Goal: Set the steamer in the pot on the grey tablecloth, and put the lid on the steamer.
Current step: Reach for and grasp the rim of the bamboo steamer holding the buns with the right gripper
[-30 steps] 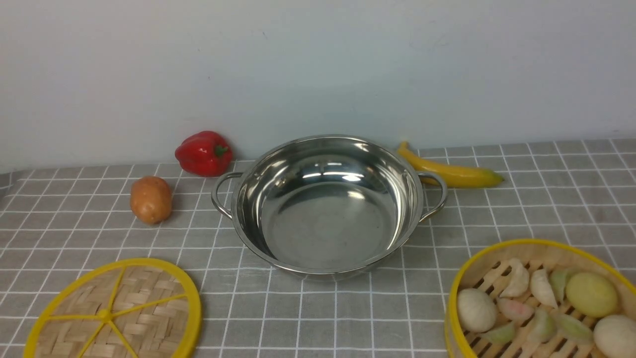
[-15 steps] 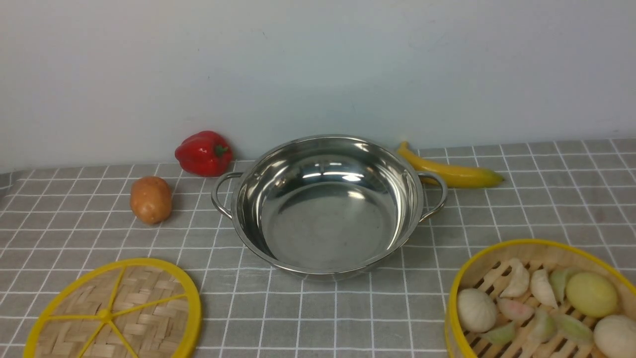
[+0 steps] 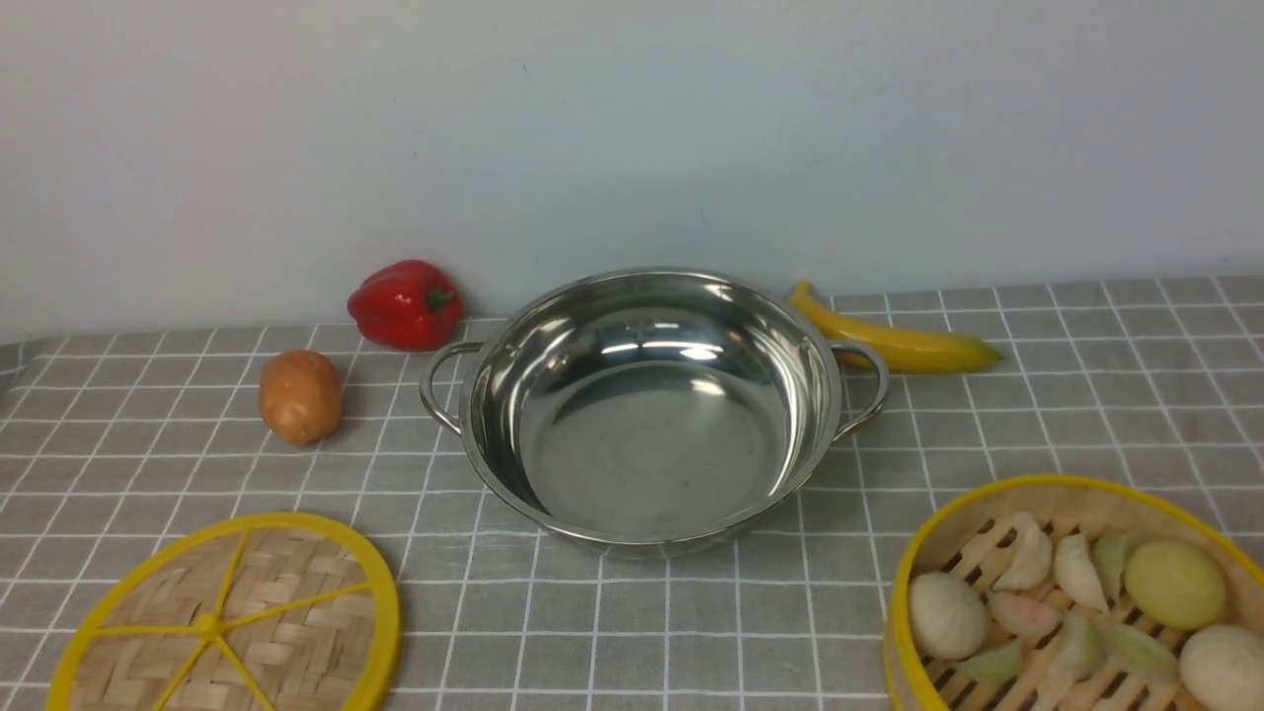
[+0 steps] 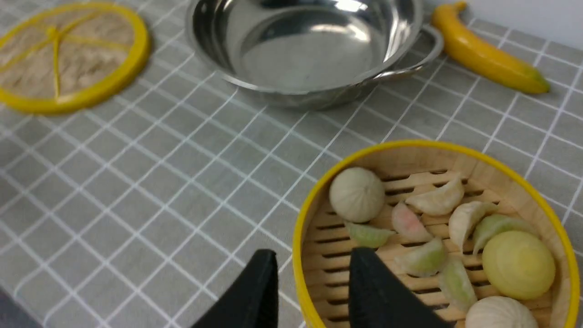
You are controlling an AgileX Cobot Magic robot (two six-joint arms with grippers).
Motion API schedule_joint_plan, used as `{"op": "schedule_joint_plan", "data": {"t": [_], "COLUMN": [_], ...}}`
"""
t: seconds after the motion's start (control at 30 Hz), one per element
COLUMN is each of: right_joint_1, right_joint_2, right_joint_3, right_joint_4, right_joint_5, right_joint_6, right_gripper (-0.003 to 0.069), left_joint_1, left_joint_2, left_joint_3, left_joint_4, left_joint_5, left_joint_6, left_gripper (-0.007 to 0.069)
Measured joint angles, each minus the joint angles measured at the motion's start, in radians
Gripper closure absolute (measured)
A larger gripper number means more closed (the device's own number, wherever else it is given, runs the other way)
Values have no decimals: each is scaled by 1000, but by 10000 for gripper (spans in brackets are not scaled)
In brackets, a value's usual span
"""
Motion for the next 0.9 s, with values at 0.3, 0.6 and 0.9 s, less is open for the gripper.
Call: {"op": "schedule_joint_plan", "data": {"t": [0.3,0.6,0.9], "right_joint_1": [196,389,484], "right_joint_2": [240,501,728], "right_joint_3": [-42,-42,-42], "right_joint_4": [-91,-268,-343], "right_joint_5": [10,8,-81], "right_joint_6": [-30,42,137], "right_gripper": [416,356,267], "left_joint_1": [0,0,0], "left_joint_2": [0,0,0], "left_joint_3": [0,0,0], "left_joint_4": [0,0,0], "left_joint_5": [0,0,0], "left_joint_6": [0,0,0], "left_gripper": [382,382,382]}}
